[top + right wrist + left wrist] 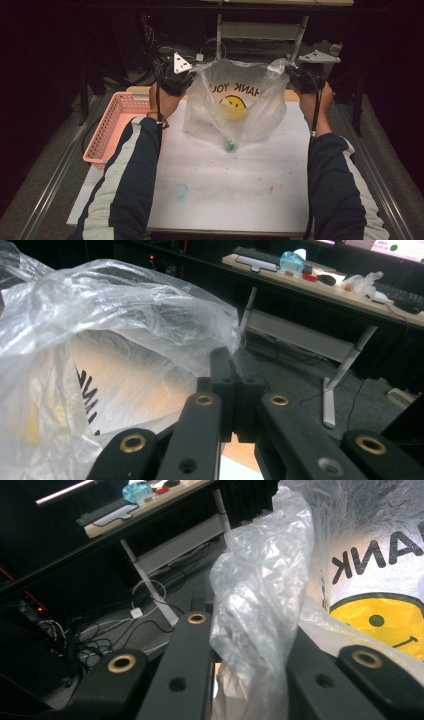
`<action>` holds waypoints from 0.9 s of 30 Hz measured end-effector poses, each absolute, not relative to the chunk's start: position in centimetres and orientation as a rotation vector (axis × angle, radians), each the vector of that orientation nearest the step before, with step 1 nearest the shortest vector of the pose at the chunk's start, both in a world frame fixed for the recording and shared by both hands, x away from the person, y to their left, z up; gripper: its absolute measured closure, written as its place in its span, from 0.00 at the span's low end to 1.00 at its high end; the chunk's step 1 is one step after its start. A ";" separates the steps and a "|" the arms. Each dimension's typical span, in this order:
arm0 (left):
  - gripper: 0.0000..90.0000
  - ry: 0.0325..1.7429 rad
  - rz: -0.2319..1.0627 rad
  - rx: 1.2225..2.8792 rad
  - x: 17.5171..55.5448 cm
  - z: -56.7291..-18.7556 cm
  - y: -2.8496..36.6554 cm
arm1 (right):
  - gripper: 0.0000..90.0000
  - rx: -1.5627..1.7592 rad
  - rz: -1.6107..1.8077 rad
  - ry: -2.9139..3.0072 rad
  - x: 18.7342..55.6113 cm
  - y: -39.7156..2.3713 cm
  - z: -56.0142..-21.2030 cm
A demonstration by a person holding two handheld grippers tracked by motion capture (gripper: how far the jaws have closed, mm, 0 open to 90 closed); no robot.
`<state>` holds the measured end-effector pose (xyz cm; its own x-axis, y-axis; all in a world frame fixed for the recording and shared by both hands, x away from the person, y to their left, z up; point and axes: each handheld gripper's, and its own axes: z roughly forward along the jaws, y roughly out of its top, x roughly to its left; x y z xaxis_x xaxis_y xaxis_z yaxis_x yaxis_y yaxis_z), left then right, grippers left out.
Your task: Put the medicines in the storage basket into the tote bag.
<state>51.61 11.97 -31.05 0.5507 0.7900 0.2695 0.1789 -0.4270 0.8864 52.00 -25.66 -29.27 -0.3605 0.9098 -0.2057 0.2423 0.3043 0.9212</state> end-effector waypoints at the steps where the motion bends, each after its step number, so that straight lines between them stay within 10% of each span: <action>1: 0.97 0.787 0.880 1.918 51.7 -31.0 12.0 | 1.00 1.037 1.080 1.791 52.1 -25.6 -29.2; 27: 0.97 0.851 0.952 1.868 53.1 -29.3 11.8 | 1.00 1.060 1.070 1.717 54.2 -24.9 -27.5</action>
